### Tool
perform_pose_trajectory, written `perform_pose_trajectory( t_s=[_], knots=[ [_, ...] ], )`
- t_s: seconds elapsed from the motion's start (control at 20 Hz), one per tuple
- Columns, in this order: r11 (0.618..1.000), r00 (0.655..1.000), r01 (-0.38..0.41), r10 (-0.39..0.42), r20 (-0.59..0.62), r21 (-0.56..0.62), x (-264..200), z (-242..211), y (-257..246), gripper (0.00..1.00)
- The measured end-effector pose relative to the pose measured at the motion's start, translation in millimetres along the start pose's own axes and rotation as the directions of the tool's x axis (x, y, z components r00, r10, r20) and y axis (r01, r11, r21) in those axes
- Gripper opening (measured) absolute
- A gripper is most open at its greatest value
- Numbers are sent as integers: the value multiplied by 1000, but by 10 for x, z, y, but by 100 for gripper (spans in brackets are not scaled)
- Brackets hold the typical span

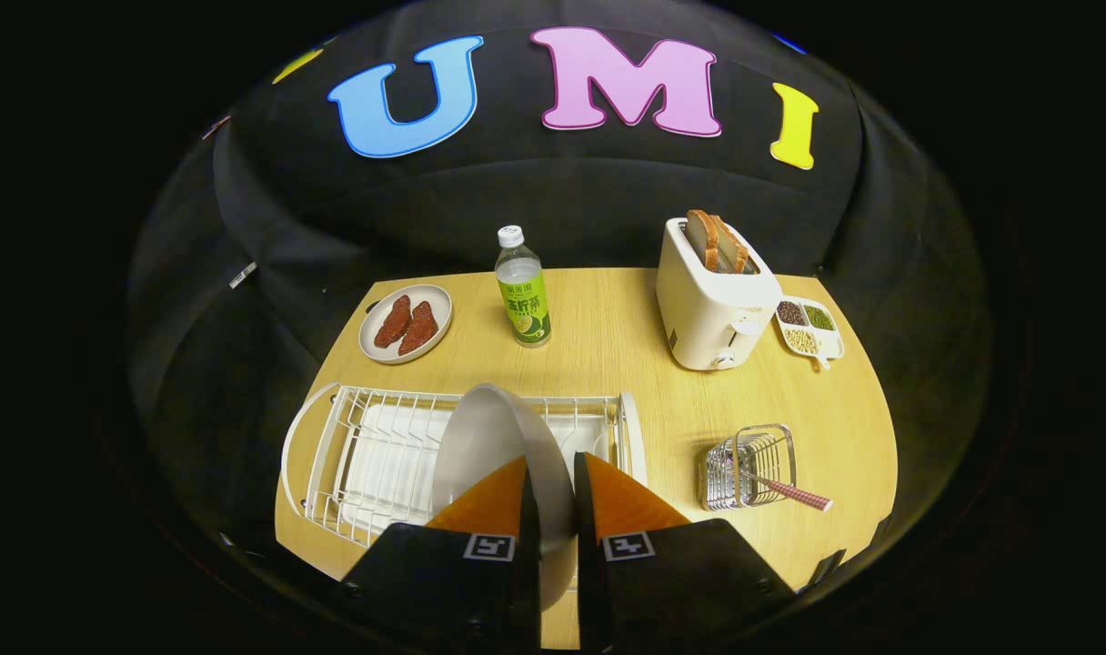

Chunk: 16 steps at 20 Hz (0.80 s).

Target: Take the plate from the dish rack, then take the spoon from the basket and place it into the plate.

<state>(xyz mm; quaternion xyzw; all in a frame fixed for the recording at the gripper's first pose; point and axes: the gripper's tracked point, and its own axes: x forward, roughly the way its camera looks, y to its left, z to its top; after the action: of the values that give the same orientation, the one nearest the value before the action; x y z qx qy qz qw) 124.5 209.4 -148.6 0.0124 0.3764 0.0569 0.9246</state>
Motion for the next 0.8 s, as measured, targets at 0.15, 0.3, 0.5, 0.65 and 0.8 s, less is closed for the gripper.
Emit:
perform_pose_trajectory(
  t_s=[0.15, 0.3, 0.5, 0.65, 0.8],
  knots=[
    [995, 995, -95, 96, -6, 34, -180, -63, -35, 20],
    [987, 988, -153, 153, -3, 59, -448, -161, -238, 20],
    [979, 983, -174, 178, -32, 103, -833, -536, -721, 20],
    [966, 979, -183, 195, -52, 184, -1098, -827, -1037, 20],
    [950, 977, -179, 203, -70, 254, -1282, -1104, -1318, 20]
  ],
)
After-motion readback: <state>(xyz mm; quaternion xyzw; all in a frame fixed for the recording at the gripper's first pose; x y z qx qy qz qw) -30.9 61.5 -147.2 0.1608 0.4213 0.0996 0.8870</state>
